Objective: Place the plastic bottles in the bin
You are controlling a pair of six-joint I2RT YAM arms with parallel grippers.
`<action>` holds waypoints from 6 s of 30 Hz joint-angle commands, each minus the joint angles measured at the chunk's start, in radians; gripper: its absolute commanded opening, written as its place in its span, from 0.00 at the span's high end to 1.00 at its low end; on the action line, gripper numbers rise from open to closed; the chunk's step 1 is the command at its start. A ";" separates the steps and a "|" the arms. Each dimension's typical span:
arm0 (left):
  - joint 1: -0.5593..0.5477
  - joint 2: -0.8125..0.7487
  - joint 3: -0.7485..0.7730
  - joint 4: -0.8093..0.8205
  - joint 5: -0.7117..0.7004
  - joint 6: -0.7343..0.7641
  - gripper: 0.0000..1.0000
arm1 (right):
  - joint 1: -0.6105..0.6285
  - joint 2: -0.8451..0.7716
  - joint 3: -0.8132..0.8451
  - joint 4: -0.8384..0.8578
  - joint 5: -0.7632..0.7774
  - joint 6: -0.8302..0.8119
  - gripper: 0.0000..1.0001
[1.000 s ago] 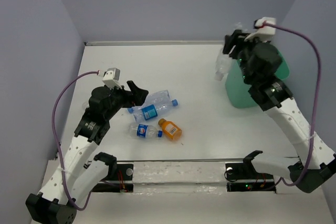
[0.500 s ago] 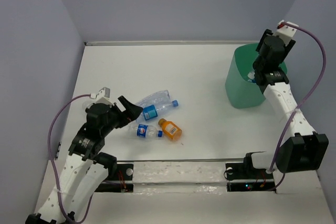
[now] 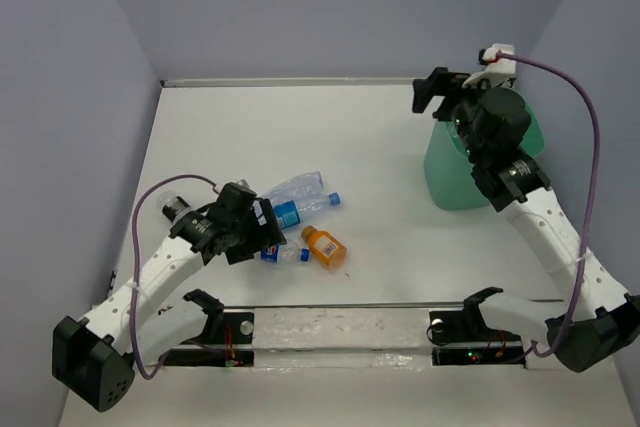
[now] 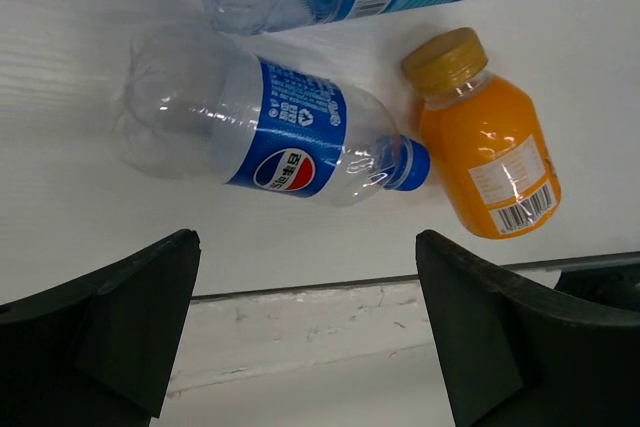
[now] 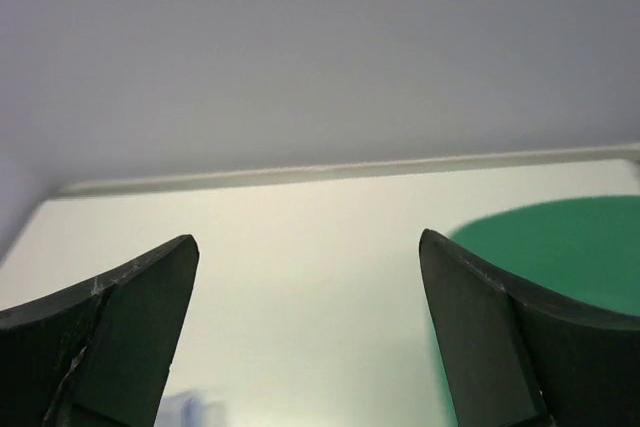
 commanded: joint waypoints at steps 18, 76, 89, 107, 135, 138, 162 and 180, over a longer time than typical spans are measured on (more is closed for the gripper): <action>-0.014 0.078 -0.079 0.051 -0.162 -0.241 0.01 | 0.623 0.272 -0.391 0.086 -0.458 0.195 0.00; -0.161 0.056 0.276 0.394 -0.213 -0.034 0.49 | -0.176 -0.097 -0.061 -0.168 0.137 0.043 0.00; -0.357 0.700 1.016 0.743 -0.366 0.091 0.49 | -0.176 -0.476 0.030 -0.168 -0.323 0.195 0.08; -0.452 1.426 1.804 1.028 -0.307 0.245 0.42 | -0.176 -0.582 -0.016 -0.119 -0.438 0.234 0.09; -0.215 0.499 0.988 0.688 -0.256 0.455 0.01 | -0.086 -0.245 -0.280 0.206 -1.098 0.384 0.18; -0.210 0.301 0.701 0.616 -0.370 0.490 0.01 | 0.178 -0.108 -0.233 0.044 -0.808 0.174 0.16; 0.008 -0.378 0.108 0.602 -0.673 0.496 0.01 | 0.636 0.860 0.365 -0.259 -0.478 -0.480 0.00; 0.022 -0.416 0.103 0.603 -0.658 0.499 0.01 | 0.751 0.957 0.327 -0.276 -0.424 -0.445 0.27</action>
